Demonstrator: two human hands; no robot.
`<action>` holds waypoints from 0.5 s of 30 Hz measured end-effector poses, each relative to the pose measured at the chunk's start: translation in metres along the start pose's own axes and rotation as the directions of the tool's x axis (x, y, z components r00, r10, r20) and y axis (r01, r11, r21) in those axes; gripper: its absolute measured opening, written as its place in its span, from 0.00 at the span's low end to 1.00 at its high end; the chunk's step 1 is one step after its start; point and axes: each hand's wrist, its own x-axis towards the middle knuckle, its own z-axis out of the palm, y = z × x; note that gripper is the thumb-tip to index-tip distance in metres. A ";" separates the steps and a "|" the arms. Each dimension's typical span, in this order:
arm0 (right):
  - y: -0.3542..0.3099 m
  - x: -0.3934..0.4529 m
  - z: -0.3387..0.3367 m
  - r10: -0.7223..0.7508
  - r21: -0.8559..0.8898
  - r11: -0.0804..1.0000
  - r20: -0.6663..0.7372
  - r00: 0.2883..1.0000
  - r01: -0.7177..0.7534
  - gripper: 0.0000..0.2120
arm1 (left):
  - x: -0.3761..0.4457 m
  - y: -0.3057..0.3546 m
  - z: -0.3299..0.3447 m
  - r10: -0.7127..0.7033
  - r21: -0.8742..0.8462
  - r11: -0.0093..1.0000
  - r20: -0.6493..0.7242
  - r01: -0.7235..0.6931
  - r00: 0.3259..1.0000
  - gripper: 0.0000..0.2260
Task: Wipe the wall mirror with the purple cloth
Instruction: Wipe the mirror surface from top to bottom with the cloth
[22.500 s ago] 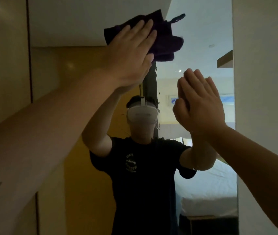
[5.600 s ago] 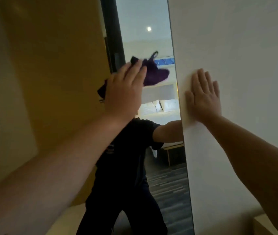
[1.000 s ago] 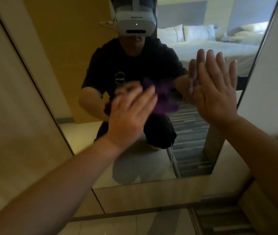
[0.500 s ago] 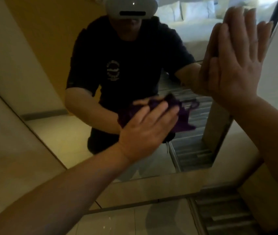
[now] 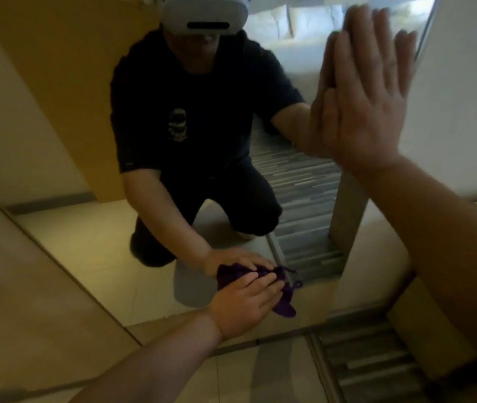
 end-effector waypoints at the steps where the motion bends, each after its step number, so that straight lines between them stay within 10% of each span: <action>1: -0.001 0.001 -0.001 0.000 -0.018 1.000 0.005 1.000 0.000 0.23 | 0.007 -0.004 -0.012 -0.037 -0.046 0.998 -0.032 0.036 0.999 0.16; 15: 0.033 -0.040 -0.032 0.191 0.066 0.976 0.192 0.963 -0.207 0.24 | 0.194 -0.174 -0.232 -0.205 0.128 0.902 -0.712 0.412 0.671 0.14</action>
